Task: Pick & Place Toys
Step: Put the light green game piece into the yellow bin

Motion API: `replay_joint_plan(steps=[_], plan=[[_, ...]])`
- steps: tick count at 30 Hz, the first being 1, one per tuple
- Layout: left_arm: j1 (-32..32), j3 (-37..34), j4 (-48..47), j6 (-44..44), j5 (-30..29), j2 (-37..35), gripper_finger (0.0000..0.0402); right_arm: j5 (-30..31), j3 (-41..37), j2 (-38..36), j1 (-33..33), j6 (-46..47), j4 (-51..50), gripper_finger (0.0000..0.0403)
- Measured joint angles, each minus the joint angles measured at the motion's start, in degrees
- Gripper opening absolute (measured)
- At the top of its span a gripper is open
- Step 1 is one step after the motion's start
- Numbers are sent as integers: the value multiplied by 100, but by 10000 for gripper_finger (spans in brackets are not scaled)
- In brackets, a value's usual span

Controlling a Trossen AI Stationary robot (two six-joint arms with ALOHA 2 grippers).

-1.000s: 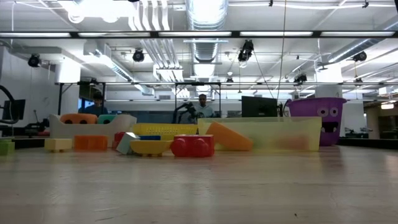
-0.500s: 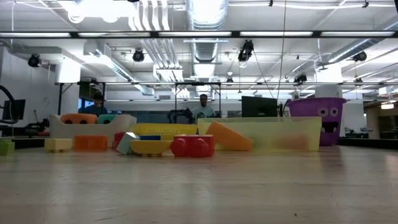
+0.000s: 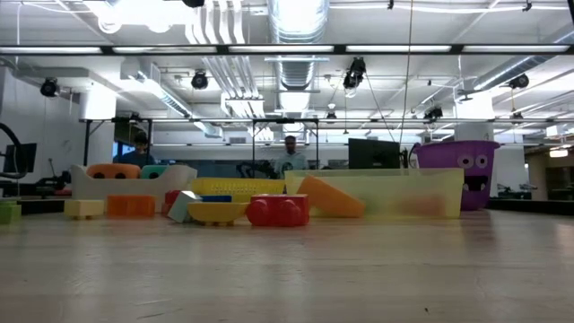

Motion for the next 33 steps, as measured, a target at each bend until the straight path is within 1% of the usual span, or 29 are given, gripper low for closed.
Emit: replay_joint_plan(steps=[3, 9, 12, 15, 19, 22, 26, 31, 33], plan=[[4, 0, -346, -85, -86, -166, 366, 228, 0, -12, 16, 389, -3, 152], [15, 0, -1406, -121, -763, -714, 367, 504, 0, -45, 11, 910, -3, 152], [15, 0, -2074, -260, -964, -1004, 367, 831, 0, -46, 1, 1096, -11, 152], [15, 0, -2806, -558, -1020, -1176, 367, 1308, 0, -48, 1, 1298, -96, 152], [15, -9, -3695, -813, -1027, -1216, 368, 1851, 0, -50, -16, 1889, -688, 135], [15, -11, -4139, -923, -1112, -1190, 368, 1942, 0, -50, -69, 2543, -1345, 115], [15, -13, -4376, -963, -1305, -1201, 368, 1940, 0, -50, -198, 3418, -2019, 113], [15, -13, -4366, -930, -1315, -1203, 368, 1922, -2, -50, -375, 4318, -2724, 149], [15, -13, -4372, -914, -1315, -1206, 368, 1920, -2, -52, -454, 4651, -3063, 153]])
